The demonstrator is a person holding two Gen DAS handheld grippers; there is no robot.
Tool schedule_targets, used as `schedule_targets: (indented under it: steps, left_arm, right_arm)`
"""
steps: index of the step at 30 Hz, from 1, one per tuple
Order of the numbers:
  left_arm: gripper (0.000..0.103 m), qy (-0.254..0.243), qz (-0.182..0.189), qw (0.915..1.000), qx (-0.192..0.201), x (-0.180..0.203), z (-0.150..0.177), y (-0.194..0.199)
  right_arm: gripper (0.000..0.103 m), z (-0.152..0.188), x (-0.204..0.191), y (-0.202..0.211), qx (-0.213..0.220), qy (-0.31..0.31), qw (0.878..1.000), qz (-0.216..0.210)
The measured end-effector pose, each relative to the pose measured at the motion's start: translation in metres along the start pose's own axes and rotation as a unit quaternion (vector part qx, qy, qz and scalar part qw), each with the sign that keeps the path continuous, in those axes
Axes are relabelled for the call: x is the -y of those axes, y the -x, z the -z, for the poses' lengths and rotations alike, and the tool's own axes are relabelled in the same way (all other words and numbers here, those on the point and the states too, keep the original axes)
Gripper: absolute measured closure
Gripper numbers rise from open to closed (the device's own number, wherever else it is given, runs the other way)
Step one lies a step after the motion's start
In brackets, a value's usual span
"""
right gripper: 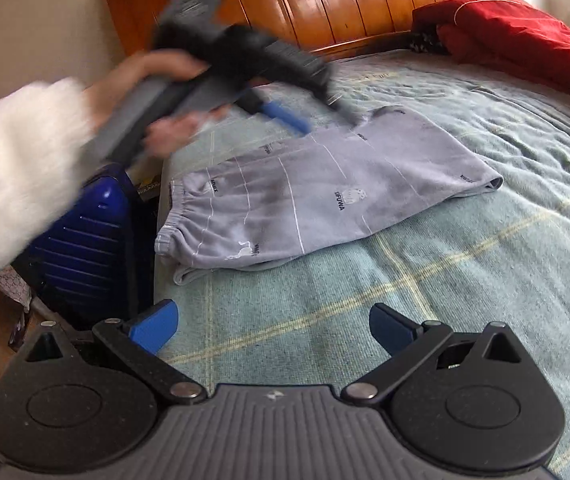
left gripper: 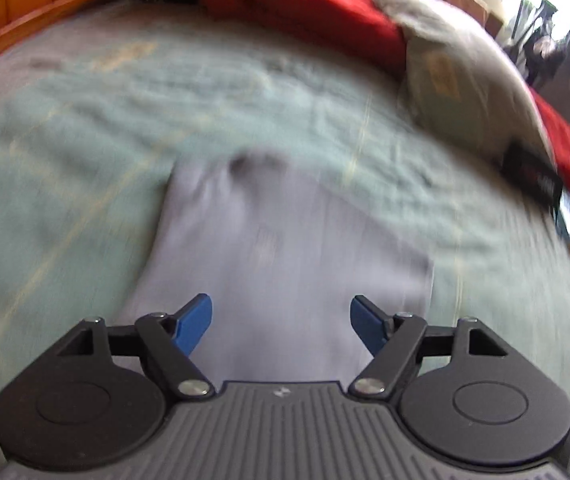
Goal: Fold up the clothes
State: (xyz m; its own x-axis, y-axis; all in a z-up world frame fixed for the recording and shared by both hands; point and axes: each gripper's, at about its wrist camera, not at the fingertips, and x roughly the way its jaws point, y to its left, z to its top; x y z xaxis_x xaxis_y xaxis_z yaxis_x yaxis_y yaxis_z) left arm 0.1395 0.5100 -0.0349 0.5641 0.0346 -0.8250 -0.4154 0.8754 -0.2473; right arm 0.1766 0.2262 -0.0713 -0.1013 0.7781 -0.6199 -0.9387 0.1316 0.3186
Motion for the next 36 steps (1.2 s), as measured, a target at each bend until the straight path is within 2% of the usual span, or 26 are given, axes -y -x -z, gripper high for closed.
schedule_targets:
  steps: [4, 6, 8, 9, 13, 15, 20, 23, 27, 30, 33, 34, 36]
  left_arm:
    - [0.027, 0.003, -0.035, 0.9993, 0.013, -0.017, 0.039, 0.012]
    - [0.027, 0.012, -0.017, 0.9995, 0.023, -0.018, 0.046, 0.030]
    - [0.025, -0.001, 0.012, 0.9991, 0.041, -0.014, 0.056, 0.047]
    - [0.022, -0.005, 0.017, 0.9991, 0.038, -0.011, 0.066, 0.050]
    - [0.022, -0.014, 0.046, 0.9988, 0.013, -0.001, 0.107, 0.055]
    - [0.022, -0.017, 0.045, 0.9987, 0.019, 0.002, 0.127, 0.057]
    - [0.018, -0.040, 0.003, 0.9970, 0.065, 0.016, 0.158, 0.096]
    - [0.013, -0.062, -0.038, 0.9927, 0.096, 0.020, 0.182, 0.112]
    - [0.012, -0.053, -0.063, 0.9914, 0.102, 0.015, 0.213, 0.110]
    - [0.012, -0.033, -0.076, 0.9911, 0.104, 0.006, 0.228, 0.109]
    - [0.012, -0.017, -0.078, 0.9909, 0.109, -0.002, 0.235, 0.109]
    - [0.012, -0.014, -0.076, 0.9908, 0.111, -0.005, 0.236, 0.110]
    - [0.012, -0.013, -0.075, 0.9905, 0.115, -0.009, 0.238, 0.112]
  right_arm:
    - [0.000, -0.001, -0.002, 0.000, 0.002, -0.002, 1.000, 0.016]
    - [0.000, -0.003, -0.003, 0.001, 0.005, -0.001, 1.000, 0.028]
    - [0.000, -0.005, -0.004, 0.002, 0.008, -0.001, 0.999, 0.039]
    - [0.000, -0.006, -0.006, 0.003, 0.009, 0.001, 0.999, 0.046]
    - [0.000, -0.008, -0.010, 0.007, 0.002, 0.011, 0.998, 0.065]
    - [0.000, -0.010, -0.011, 0.007, -0.011, 0.016, 0.997, 0.073]
    - [0.000, -0.025, -0.017, -0.002, -0.022, 0.039, 0.995, 0.085]
    - [0.000, -0.044, -0.023, -0.014, 0.007, 0.053, 0.996, 0.075]
    - [0.000, -0.070, -0.032, -0.048, 0.028, 0.085, 0.995, 0.049]
    - [0.000, -0.074, -0.046, -0.085, 0.021, 0.156, 0.986, 0.048]
    - [0.000, -0.065, -0.051, -0.119, -0.018, 0.220, 0.973, 0.063]
    - [0.000, -0.062, -0.050, -0.127, -0.032, 0.223, 0.972, 0.064]
    - [0.000, -0.068, -0.047, -0.124, -0.029, 0.209, 0.976, 0.055]
